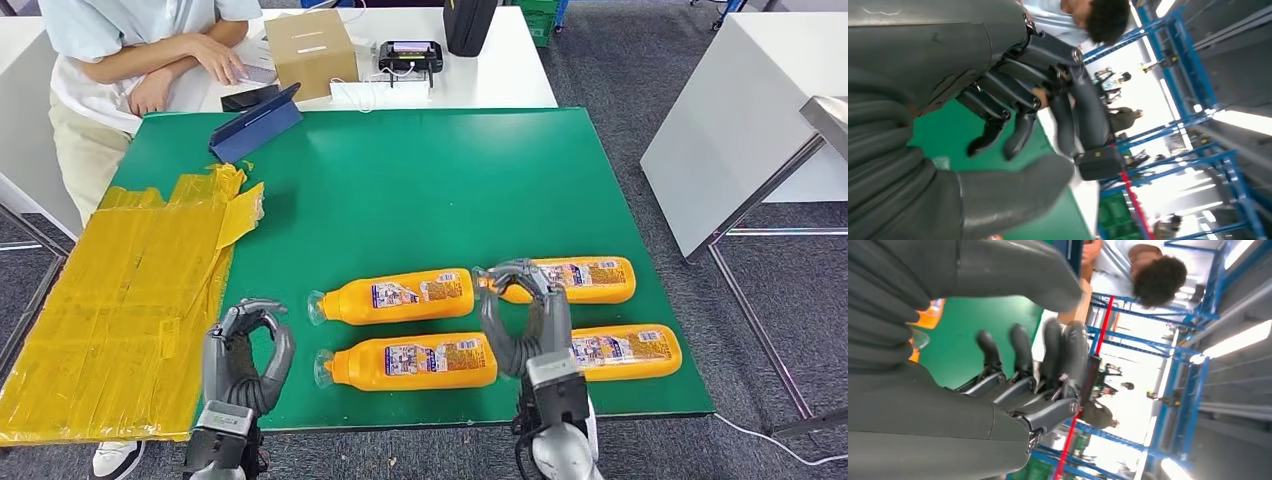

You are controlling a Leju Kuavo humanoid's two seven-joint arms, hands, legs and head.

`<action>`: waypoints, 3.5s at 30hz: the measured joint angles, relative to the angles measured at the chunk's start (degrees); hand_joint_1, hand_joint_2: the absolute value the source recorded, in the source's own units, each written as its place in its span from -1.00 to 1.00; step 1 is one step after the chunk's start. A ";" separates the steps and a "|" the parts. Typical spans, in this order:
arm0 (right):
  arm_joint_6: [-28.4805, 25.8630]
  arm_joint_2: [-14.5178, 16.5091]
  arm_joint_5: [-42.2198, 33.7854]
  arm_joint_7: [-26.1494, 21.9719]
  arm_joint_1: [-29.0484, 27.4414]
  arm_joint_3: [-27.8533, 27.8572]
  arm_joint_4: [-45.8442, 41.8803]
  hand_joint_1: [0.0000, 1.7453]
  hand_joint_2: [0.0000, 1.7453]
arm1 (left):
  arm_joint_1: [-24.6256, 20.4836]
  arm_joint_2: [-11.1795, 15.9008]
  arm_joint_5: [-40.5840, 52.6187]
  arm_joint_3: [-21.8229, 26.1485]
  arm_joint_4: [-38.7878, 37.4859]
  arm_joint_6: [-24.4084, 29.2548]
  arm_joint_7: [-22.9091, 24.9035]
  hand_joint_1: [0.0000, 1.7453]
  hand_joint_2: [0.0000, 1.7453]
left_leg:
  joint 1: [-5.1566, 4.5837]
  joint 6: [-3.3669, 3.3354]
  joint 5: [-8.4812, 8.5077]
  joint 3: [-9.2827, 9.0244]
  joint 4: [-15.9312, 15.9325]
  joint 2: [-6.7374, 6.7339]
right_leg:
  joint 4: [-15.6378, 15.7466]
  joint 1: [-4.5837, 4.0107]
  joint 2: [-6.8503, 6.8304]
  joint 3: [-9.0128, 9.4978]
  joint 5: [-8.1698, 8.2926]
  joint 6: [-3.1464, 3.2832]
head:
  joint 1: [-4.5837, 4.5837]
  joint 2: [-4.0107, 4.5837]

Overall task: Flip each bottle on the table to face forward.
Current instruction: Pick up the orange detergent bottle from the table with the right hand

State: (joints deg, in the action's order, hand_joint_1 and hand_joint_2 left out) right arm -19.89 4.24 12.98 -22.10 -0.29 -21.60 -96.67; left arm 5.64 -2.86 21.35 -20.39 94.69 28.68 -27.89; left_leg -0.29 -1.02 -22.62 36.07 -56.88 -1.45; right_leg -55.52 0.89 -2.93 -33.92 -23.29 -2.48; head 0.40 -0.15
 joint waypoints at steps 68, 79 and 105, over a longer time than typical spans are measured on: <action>9.19 3.37 48.10 23.83 38.57 -19.41 68.58 -1.00 1.00 | -12.91 -0.89 -5.38 -0.17 -7.56 -12.37 3.77 -1.00 1.00 | -0.02 -0.02 0.08 0.08 -0.04 0.04 | -0.04 -0.01 -0.03 -0.01 0.05 -0.05 | 0.00 0.00; 10.19 3.43 48.70 24.89 39.82 -19.40 71.39 -1.00 1.00 | -13.34 -1.12 -5.33 -1.51 -7.59 -12.56 3.55 -1.00 1.00 | -0.01 -0.02 0.09 0.02 -0.04 0.04 | -0.03 0.00 -0.03 0.04 0.05 -0.04 | 0.01 0.00; 10.64 2.95 52.18 28.22 41.09 -19.34 74.47 1.00 1.00 | -13.38 -1.12 -5.72 -3.49 -7.28 -12.93 2.51 -1.00 1.00 | -0.01 -0.02 0.09 -0.21 -0.04 0.05 | -0.02 0.01 -0.03 0.26 0.05 -0.04 | -0.01 0.00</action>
State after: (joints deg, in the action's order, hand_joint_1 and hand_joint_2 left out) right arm -9.25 7.19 65.16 6.13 40.80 -40.94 -22.20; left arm -7.74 -3.98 15.63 -23.88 87.41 15.74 -25.38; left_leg -0.30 -1.05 -22.54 35.86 -56.92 -1.40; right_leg -55.54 0.90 -2.96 -33.66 -23.24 -2.52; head 0.40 -0.15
